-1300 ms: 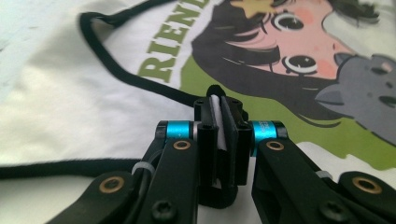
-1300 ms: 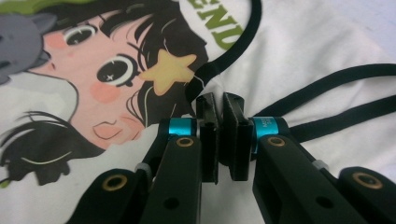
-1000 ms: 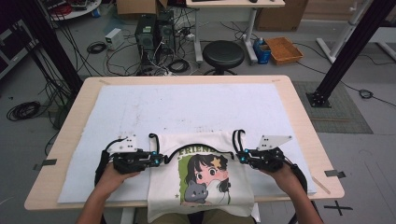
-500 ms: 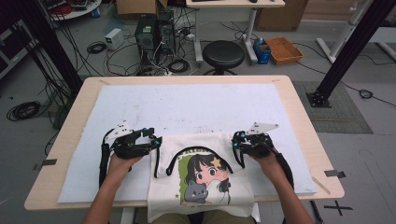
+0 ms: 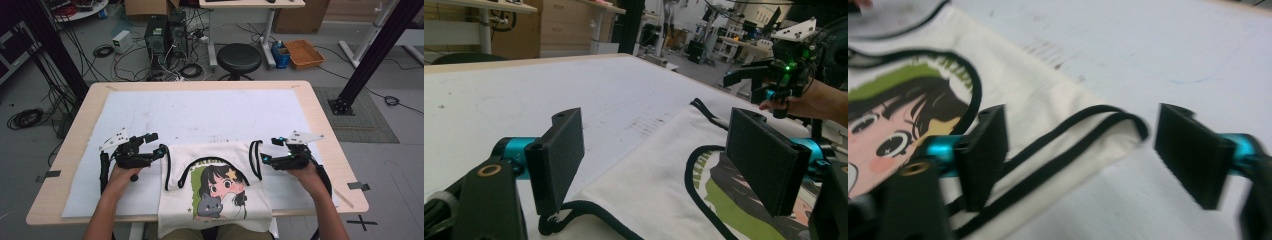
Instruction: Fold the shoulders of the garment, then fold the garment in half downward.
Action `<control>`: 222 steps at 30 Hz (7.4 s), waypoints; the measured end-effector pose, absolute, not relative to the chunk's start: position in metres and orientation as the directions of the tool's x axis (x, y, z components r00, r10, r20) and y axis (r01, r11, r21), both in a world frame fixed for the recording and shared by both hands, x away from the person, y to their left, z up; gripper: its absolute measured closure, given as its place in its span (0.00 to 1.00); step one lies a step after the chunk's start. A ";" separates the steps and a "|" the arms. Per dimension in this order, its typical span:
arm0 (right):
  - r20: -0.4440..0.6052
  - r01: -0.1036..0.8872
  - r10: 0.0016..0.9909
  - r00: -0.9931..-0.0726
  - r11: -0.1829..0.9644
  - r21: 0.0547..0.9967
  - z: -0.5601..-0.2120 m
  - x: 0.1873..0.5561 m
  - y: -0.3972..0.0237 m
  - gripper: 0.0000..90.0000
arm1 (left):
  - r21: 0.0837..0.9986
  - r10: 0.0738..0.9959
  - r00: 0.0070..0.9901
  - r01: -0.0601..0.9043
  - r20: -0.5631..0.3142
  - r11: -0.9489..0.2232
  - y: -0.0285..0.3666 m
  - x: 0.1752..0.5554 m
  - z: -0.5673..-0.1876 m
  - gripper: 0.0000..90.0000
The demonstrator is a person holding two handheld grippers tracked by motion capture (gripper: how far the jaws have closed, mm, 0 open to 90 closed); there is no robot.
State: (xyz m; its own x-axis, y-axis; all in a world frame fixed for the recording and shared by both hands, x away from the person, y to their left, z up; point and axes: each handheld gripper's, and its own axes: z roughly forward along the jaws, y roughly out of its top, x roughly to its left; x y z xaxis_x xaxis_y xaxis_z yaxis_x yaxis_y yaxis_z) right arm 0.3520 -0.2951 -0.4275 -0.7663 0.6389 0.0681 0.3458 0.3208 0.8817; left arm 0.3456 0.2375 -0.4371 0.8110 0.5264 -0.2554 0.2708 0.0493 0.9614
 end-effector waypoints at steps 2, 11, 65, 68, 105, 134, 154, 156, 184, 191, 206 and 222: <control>0.088 0.349 0.651 -0.754 0.284 0.893 -0.426 0.351 -0.306 0.21 | 0.962 0.501 0.826 0.268 -0.258 0.054 0.238 0.345 -0.437 0.26; 0.068 0.373 0.775 -0.628 0.223 0.901 -0.427 0.352 -0.317 0.21 | 0.963 0.482 0.840 0.268 -0.251 0.033 0.243 0.342 -0.436 0.26; 0.031 0.513 0.689 -0.724 0.508 0.692 -0.445 0.414 -0.236 0.50 | 0.766 0.646 0.755 0.482 -0.116 -0.426 0.208 0.397 -0.449 0.57; 0.030 0.485 0.643 -0.766 0.546 0.683 -0.441 0.410 -0.236 0.83 | 0.766 0.611 0.782 0.466 -0.121 -0.444 0.206 0.395 -0.448 0.90; 0.074 0.306 0.546 -0.834 0.348 0.886 -0.406 0.361 -0.276 0.94 | 0.941 0.485 0.849 0.309 -0.208 -0.137 0.226 0.331 -0.434 0.93; 0.066 0.479 0.663 -0.746 0.466 0.744 -0.439 0.361 -0.266 0.41 | 0.772 0.614 0.752 0.531 -0.239 -0.350 0.196 0.343 -0.451 0.44; 0.070 0.458 0.738 -0.671 0.339 0.822 -0.428 0.422 -0.261 0.91 | 0.882 0.687 0.690 0.445 -0.228 -0.155 0.208 0.413 -0.430 0.92; 0.055 0.457 0.755 -0.653 0.335 0.824 -0.429 0.428 -0.256 0.90 | 0.877 0.716 0.657 0.461 -0.236 -0.133 0.207 0.415 -0.432 0.85; 0.121 0.518 0.729 -0.674 0.349 0.781 -0.431 0.366 -0.287 0.93 | 0.840 0.600 0.739 0.506 -0.306 -0.195 0.221 0.346 -0.443 0.95; 0.116 0.457 0.661 -0.741 0.370 0.809 -0.423 0.329 -0.301 0.93 | 0.856 0.517 0.797 0.472 -0.311 -0.212 0.237 0.314 -0.435 0.95; 0.155 0.435 0.526 -0.836 0.465 0.771 -0.435 0.268 -0.315 0.94 | 0.837 0.361 0.880 0.432 -0.309 -0.335 0.249 0.263 -0.448 0.95; 0.160 0.459 0.652 -0.741 0.319 0.829 -0.420 0.290 -0.313 0.46 | 0.883 0.600 0.748 0.447 -0.282 -0.143 0.254 0.301 -0.422 0.42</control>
